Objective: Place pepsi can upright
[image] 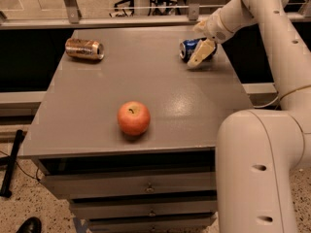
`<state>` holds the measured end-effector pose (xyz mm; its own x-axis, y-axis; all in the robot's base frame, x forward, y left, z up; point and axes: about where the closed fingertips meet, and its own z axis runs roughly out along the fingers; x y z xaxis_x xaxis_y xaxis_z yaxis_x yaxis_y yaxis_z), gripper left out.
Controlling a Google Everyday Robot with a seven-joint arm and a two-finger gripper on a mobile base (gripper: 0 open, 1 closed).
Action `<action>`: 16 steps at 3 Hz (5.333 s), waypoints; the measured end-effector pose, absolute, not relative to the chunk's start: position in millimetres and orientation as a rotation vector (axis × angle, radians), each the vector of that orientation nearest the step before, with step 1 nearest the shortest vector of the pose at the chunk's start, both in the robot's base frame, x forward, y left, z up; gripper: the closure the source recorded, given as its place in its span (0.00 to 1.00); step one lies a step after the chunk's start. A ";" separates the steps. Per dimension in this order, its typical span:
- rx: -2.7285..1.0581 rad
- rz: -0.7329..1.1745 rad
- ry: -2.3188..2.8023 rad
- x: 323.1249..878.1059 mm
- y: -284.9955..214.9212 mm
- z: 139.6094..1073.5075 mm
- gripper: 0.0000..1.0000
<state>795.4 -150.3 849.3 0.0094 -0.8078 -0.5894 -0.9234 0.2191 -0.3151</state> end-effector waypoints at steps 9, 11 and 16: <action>-0.976 0.709 1.442 726.0 -167.6 948.1 1.00; -0.899 0.762 1.401 696.2 -165.7 961.0 1.00; -0.708 0.931 1.238 588.1 -200.9 937.1 1.00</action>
Offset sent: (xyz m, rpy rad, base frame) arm -0.0019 -0.0113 0.0249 -0.0831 0.0572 0.0554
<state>588.1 -200.9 937.1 0.0641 0.1998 -0.9777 -0.8839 0.4662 0.0373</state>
